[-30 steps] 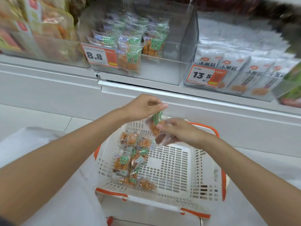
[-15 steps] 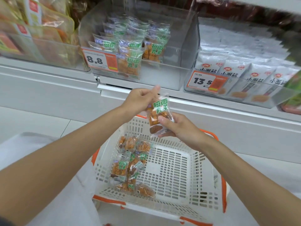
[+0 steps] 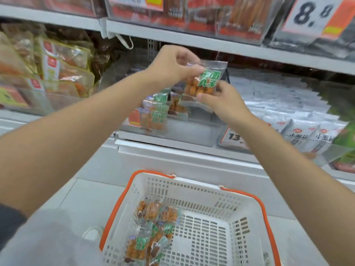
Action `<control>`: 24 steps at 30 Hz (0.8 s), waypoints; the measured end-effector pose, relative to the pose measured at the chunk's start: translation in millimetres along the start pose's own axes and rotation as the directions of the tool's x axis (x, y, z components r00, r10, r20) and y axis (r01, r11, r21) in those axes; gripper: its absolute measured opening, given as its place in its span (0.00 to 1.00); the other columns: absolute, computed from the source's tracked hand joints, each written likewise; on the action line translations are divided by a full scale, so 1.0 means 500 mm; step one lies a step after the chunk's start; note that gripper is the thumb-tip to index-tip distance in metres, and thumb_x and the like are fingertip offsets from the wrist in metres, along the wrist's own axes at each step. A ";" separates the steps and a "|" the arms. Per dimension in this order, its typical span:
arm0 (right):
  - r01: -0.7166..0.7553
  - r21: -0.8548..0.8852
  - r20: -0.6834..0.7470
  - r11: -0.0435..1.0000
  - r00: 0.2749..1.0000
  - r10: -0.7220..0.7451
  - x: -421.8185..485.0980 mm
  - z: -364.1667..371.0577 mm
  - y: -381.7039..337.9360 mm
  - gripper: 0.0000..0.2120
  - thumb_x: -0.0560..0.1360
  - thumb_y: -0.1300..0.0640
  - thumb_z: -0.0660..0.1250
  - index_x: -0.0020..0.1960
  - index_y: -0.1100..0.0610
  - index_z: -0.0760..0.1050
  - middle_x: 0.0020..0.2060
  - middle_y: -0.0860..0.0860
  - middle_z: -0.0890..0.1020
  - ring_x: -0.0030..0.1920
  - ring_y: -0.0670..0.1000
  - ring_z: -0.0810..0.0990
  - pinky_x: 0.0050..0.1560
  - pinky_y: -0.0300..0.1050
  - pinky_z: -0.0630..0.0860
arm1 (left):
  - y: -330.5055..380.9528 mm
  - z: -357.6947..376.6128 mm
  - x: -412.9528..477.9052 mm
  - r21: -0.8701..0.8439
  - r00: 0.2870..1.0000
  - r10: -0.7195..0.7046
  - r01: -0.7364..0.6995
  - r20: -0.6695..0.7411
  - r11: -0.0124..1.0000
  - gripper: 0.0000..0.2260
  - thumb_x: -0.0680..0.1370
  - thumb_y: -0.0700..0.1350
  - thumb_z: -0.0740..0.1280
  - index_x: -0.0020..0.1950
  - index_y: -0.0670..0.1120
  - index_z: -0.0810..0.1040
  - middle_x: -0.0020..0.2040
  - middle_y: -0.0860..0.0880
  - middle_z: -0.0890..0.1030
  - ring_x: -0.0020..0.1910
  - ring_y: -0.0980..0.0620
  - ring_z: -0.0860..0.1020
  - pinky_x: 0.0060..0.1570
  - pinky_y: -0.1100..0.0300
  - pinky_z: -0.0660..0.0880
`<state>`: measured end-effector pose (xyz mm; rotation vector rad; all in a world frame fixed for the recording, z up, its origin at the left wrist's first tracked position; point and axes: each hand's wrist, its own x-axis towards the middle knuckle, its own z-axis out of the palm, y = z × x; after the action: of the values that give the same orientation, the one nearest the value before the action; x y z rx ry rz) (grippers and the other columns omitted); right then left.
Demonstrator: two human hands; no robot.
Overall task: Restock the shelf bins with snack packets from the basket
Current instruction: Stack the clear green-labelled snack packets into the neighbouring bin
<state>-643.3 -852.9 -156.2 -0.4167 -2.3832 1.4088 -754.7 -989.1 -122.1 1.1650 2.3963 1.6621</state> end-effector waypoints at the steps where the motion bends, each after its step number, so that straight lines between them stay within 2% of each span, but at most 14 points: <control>1: -0.030 -0.050 0.002 0.998 1.000 0.030 0.033 0.009 0.008 0.10 0.70 0.53 0.75 0.50 0.50 0.77 0.48 0.48 0.84 0.48 0.48 0.82 0.55 0.47 0.77 | -0.016 0.000 0.020 0.076 1.000 0.009 -0.011 0.025 0.997 0.10 0.71 0.48 0.77 0.49 0.44 0.85 0.43 0.46 0.85 0.41 0.54 0.81 0.49 0.55 0.79; 3: -0.137 -0.141 0.052 0.981 0.988 0.145 0.074 0.034 0.031 0.09 0.68 0.55 0.78 0.46 0.54 0.81 0.42 0.49 0.83 0.41 0.47 0.80 0.49 0.46 0.77 | -0.059 0.000 0.046 0.276 0.993 -0.024 -0.007 0.111 0.961 0.10 0.71 0.49 0.77 0.48 0.45 0.85 0.43 0.48 0.85 0.42 0.55 0.82 0.52 0.53 0.80; 5: -0.221 -0.264 0.103 0.939 0.961 0.255 0.111 0.066 0.063 0.15 0.66 0.56 0.80 0.49 0.60 0.82 0.36 0.51 0.81 0.34 0.48 0.76 0.40 0.44 0.74 | -0.107 0.002 0.064 0.443 0.972 -0.108 0.004 0.209 0.896 0.11 0.71 0.51 0.76 0.48 0.46 0.86 0.44 0.50 0.85 0.42 0.55 0.82 0.52 0.53 0.79; 8: -0.243 -0.434 0.145 0.868 0.932 0.333 0.148 0.101 0.085 0.21 0.65 0.51 0.80 0.50 0.62 0.77 0.36 0.53 0.78 0.34 0.51 0.75 0.34 0.43 0.71 | -0.156 0.008 0.080 0.560 0.939 -0.183 -0.011 0.290 0.828 0.12 0.72 0.52 0.75 0.50 0.46 0.86 0.49 0.50 0.85 0.46 0.52 0.81 0.50 0.55 0.77; 10: -0.239 -0.509 0.166 0.827 0.915 0.367 0.162 0.113 0.082 0.22 0.67 0.50 0.79 0.49 0.60 0.72 0.36 0.53 0.78 0.32 0.49 0.75 0.33 0.42 0.71 | -0.171 0.008 0.088 0.589 0.940 -0.182 -0.025 0.290 0.808 0.11 0.73 0.52 0.75 0.50 0.47 0.85 0.51 0.50 0.84 0.48 0.51 0.80 0.50 0.54 0.77; 13: -0.279 -0.535 0.153 0.798 0.897 0.416 0.173 0.121 0.079 0.25 0.68 0.50 0.78 0.55 0.60 0.70 0.40 0.53 0.80 0.35 0.50 0.78 0.39 0.45 0.76 | -0.183 0.009 0.094 0.630 0.940 -0.188 -0.036 0.284 0.775 0.11 0.72 0.54 0.74 0.48 0.49 0.84 0.51 0.51 0.84 0.48 0.51 0.80 0.51 0.52 0.78; 15: -0.304 -0.519 0.144 0.799 0.890 0.432 0.175 0.123 0.080 0.27 0.68 0.51 0.78 0.57 0.60 0.68 0.42 0.54 0.81 0.40 0.51 0.81 0.44 0.46 0.79 | -0.191 0.013 0.095 0.639 0.946 -0.181 -0.035 0.270 0.769 0.11 0.72 0.54 0.74 0.48 0.49 0.84 0.50 0.52 0.84 0.47 0.51 0.80 0.49 0.54 0.77; 17: -0.292 -0.536 0.152 0.792 0.889 0.431 0.172 0.123 0.081 0.25 0.69 0.51 0.78 0.56 0.59 0.67 0.44 0.54 0.80 0.40 0.51 0.79 0.40 0.44 0.78 | -0.197 0.018 0.092 0.626 0.953 -0.178 -0.017 0.247 0.780 0.10 0.72 0.54 0.75 0.47 0.49 0.83 0.48 0.51 0.84 0.46 0.51 0.80 0.47 0.55 0.77; 19: -0.269 -0.570 0.160 0.776 0.890 0.426 0.163 0.119 0.080 0.23 0.69 0.51 0.77 0.54 0.60 0.69 0.45 0.54 0.78 0.40 0.52 0.77 0.35 0.42 0.72 | -0.199 0.020 0.086 0.604 0.958 -0.178 0.007 0.224 0.797 0.11 0.72 0.54 0.75 0.47 0.49 0.84 0.48 0.51 0.84 0.47 0.51 0.80 0.50 0.53 0.78; 21: -0.263 -0.612 0.167 0.746 0.879 0.447 0.151 0.109 0.074 0.20 0.71 0.52 0.75 0.54 0.60 0.71 0.46 0.55 0.77 0.43 0.53 0.76 0.37 0.44 0.70 | -0.196 0.017 0.079 0.576 0.964 -0.181 0.038 0.193 0.817 0.13 0.71 0.55 0.75 0.50 0.48 0.84 0.51 0.51 0.84 0.50 0.50 0.80 0.53 0.51 0.78; 24: -0.243 -0.633 0.159 0.735 0.889 0.430 0.128 0.087 0.054 0.11 0.73 0.55 0.72 0.44 0.60 0.73 0.39 0.54 0.76 0.36 0.51 0.75 0.31 0.42 0.69 | -0.181 0.009 0.061 0.562 0.984 -0.148 0.067 0.100 0.825 0.18 0.71 0.57 0.75 0.56 0.49 0.82 0.59 0.50 0.81 0.58 0.48 0.78 0.58 0.49 0.76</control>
<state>-717.5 -847.5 -190.8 -0.9030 -3.1208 0.8263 -826.2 -983.2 -185.0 1.1082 2.8768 0.8180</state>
